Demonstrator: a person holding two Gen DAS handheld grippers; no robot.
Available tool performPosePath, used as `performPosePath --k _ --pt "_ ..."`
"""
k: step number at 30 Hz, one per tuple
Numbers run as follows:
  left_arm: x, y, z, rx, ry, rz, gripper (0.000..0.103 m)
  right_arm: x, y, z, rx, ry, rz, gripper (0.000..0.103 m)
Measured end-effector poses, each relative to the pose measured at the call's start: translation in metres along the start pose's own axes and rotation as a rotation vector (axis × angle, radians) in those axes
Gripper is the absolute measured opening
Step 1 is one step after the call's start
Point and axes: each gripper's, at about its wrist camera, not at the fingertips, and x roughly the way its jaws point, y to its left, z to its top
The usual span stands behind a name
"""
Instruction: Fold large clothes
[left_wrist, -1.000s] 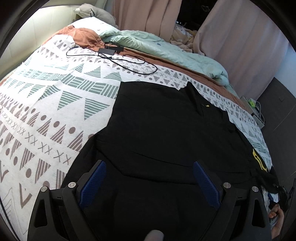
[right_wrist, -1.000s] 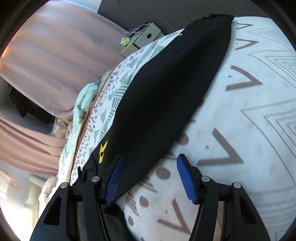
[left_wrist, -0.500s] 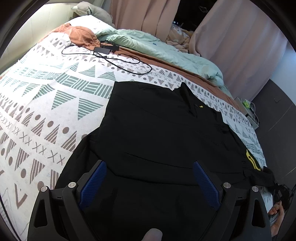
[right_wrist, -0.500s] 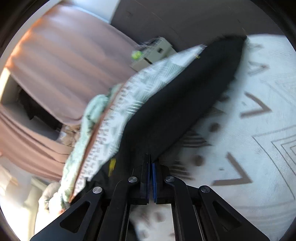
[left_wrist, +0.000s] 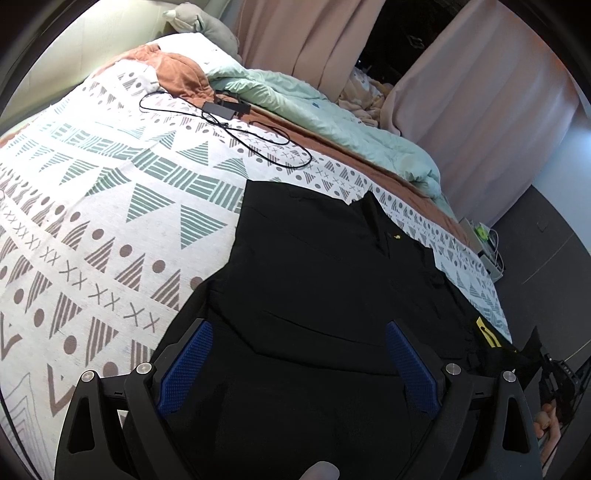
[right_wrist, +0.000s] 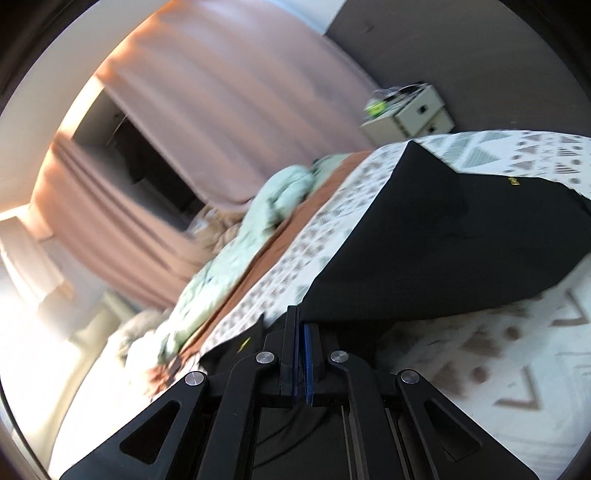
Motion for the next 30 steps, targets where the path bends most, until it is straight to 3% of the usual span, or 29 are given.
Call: performPosePath --k 9,15,17,19,20,21,24,30 --pt "-0.006 0.014 0.006 -0.038 -0.003 -0.024 0.095 0.069 0.057 -0.053 -0.131 0.203 0.028 0.003" --pt "-0.011 0.018 0.008 -0.044 -0.006 -0.038 0.095 0.103 0.046 -0.083 -0.081 0.384 -0.071 0.006" --pt "-0.014 0.018 0.008 -0.051 -0.009 -0.047 0.095 0.102 0.036 -0.085 -0.026 0.424 -0.064 0.015" --pt "-0.017 0.018 0.008 -0.056 -0.013 -0.056 0.095 0.088 0.029 -0.084 0.011 0.408 -0.065 0.062" --pt "-0.017 0.017 0.008 -0.058 -0.014 -0.06 0.095 0.08 0.029 -0.087 0.014 0.387 -0.071 0.07" --pt "-0.018 0.016 0.007 -0.058 -0.015 -0.064 0.095 0.069 0.028 -0.087 0.018 0.362 -0.078 0.075" --pt "-0.02 0.013 0.006 -0.055 -0.015 -0.071 0.095 0.039 0.01 -0.078 0.108 0.319 -0.082 0.075" --pt "-0.02 0.005 0.002 -0.035 -0.011 -0.071 0.095 -0.011 -0.044 -0.061 0.292 0.197 -0.176 0.075"
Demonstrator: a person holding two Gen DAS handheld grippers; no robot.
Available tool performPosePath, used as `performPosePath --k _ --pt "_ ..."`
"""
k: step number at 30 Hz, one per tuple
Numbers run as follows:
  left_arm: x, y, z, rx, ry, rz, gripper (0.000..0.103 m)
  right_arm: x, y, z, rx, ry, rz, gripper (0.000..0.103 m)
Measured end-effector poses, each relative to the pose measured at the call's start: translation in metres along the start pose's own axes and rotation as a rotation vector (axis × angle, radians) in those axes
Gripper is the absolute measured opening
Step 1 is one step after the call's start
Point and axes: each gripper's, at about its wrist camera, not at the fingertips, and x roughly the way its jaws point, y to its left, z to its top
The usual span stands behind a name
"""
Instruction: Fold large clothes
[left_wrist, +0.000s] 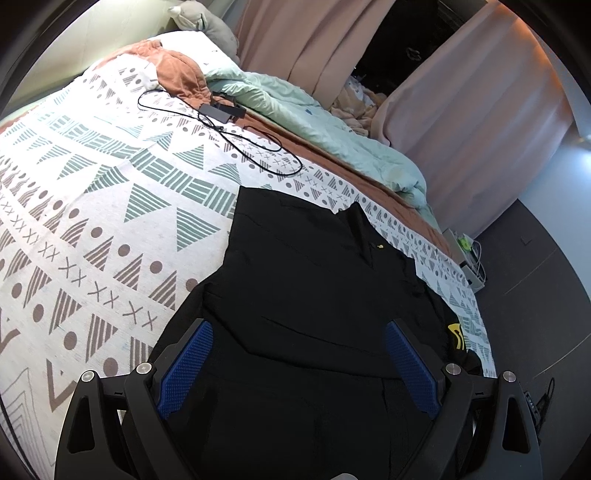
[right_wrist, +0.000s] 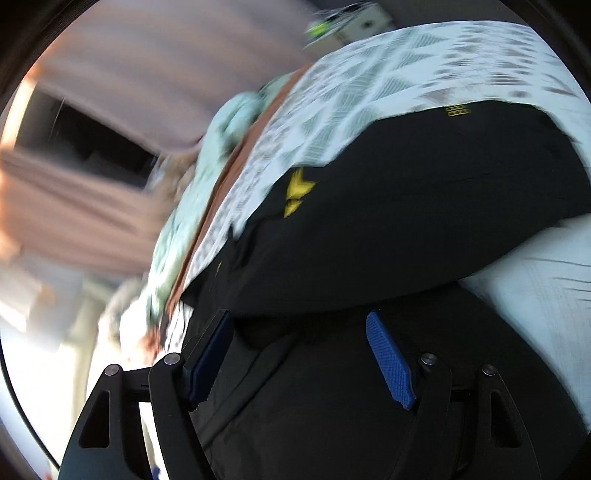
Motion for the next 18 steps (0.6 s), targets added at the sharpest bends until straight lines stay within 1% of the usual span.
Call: performPosePath --k 4,9,12,14,16,18 --pt "0.005 -0.003 -0.003 0.015 0.008 0.016 0.095 -0.02 -0.039 0.015 0.119 -0.073 -0.029 0.075" --pt "0.013 -0.005 -0.003 0.023 0.015 0.029 0.095 -0.022 -0.073 0.021 0.238 -0.077 -0.047 0.075" --pt "0.02 -0.007 -0.005 0.033 0.023 0.049 0.095 -0.025 -0.092 0.026 0.302 -0.099 -0.055 0.075" --pt "0.025 -0.007 -0.006 0.036 0.031 0.062 0.095 -0.026 -0.101 0.029 0.328 -0.115 -0.073 0.074" --pt "0.03 -0.006 -0.006 0.033 0.04 0.071 0.095 -0.028 -0.112 0.032 0.349 -0.131 -0.055 0.072" --pt "0.033 -0.005 -0.006 0.026 0.047 0.081 0.095 -0.028 -0.118 0.035 0.344 -0.144 -0.048 0.071"
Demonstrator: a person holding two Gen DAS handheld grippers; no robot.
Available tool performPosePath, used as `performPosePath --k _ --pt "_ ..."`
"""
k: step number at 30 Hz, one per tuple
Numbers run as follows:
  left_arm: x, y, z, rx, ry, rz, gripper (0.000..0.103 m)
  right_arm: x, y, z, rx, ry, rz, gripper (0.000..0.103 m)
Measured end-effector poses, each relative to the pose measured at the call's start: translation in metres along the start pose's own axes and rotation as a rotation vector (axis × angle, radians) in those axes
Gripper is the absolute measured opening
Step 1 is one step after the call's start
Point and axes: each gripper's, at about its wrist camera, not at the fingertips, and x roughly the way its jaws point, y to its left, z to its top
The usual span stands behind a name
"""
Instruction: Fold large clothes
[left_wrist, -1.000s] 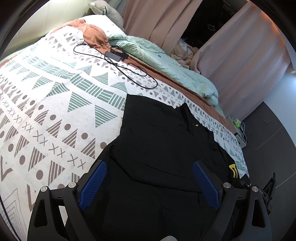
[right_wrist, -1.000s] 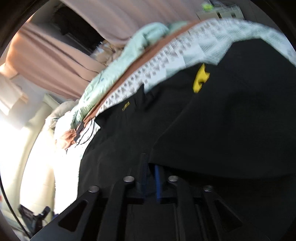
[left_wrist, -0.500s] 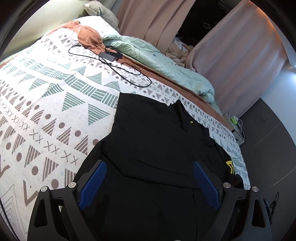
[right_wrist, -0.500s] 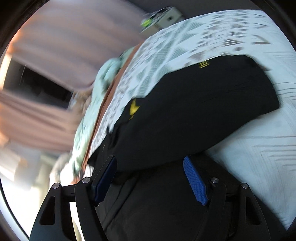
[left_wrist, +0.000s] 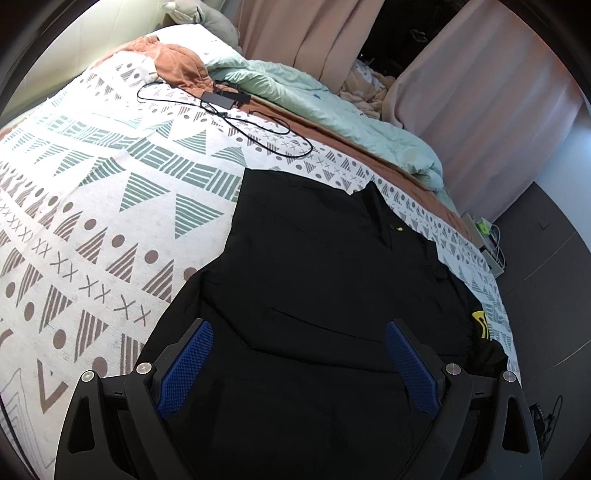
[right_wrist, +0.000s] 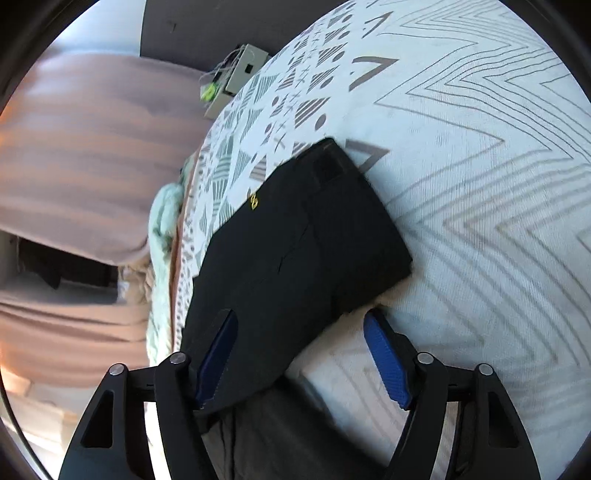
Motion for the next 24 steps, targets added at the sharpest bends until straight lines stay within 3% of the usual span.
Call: performPosePath --k 3,5,6,7,10,13,16,24 --pt "0.002 0.001 0.001 -0.012 0.001 0.019 0.095 0.004 0.002 0.006 -0.04 -0.03 -0.017 0.071" --pt "0.002 0.005 0.001 -0.023 0.001 0.032 0.095 0.003 0.006 0.006 -0.061 -0.056 -0.049 0.064" --pt "0.002 0.007 0.001 -0.029 0.001 0.037 0.095 0.0 0.006 0.006 -0.074 -0.066 -0.074 0.052" --pt "0.001 0.009 0.001 -0.034 0.002 0.041 0.095 0.004 0.008 0.007 -0.079 -0.063 -0.09 0.027" --pt "-0.001 0.015 0.002 -0.047 0.0 0.052 0.095 0.007 0.018 0.005 -0.075 -0.022 -0.007 0.01" --pt "-0.005 0.021 0.004 -0.061 -0.001 0.049 0.095 -0.006 0.057 -0.002 -0.202 -0.083 0.02 0.009" --pt "-0.011 0.027 0.006 -0.07 -0.009 0.039 0.095 -0.023 0.099 -0.017 -0.32 -0.115 0.102 0.008" --pt "-0.027 0.047 0.01 -0.11 -0.023 0.008 0.095 -0.047 0.189 -0.088 -0.544 -0.1 0.274 0.008"
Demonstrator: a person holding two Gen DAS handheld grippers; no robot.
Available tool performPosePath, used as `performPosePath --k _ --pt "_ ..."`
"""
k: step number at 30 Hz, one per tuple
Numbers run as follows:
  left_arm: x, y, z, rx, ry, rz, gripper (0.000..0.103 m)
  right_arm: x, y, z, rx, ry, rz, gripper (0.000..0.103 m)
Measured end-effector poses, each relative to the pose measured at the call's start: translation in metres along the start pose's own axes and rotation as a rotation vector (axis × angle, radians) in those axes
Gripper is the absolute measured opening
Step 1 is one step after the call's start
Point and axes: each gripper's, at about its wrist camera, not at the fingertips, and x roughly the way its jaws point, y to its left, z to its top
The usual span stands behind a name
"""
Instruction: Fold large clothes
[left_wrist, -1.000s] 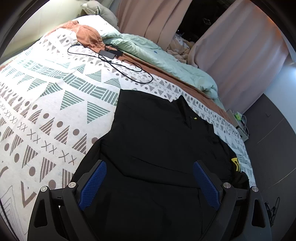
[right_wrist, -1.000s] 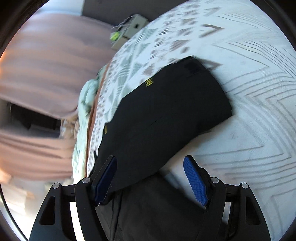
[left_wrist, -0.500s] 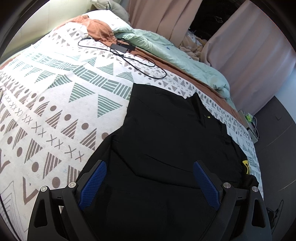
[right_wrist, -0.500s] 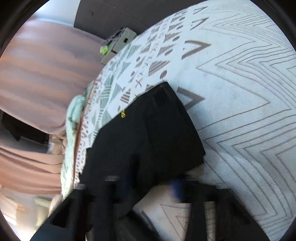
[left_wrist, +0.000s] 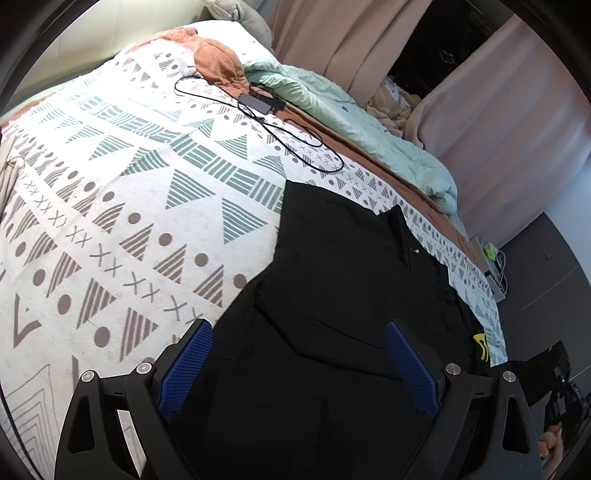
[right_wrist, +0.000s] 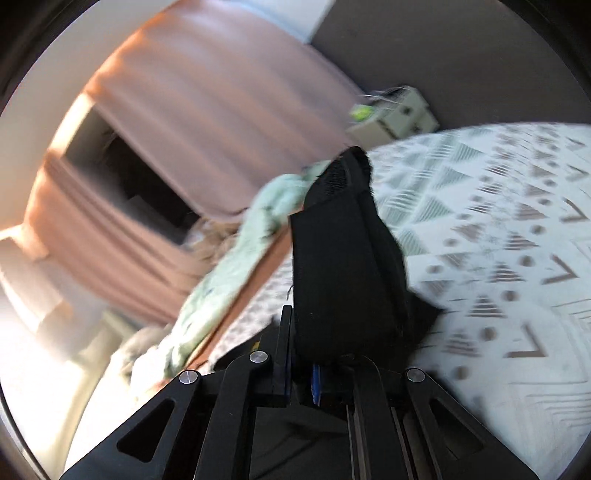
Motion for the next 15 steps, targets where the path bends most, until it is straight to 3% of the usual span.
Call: performPosePath --k 8,15 --pt "-0.018 0.037 0.011 -0.063 -0.015 -0.013 0.095 0.025 0.087 -0.039 -0.067 0.064 0.134 0.008" --pt "-0.032 0.07 0.023 -0.124 -0.034 -0.015 0.095 0.062 0.14 -0.079 -0.103 0.142 0.19 0.008"
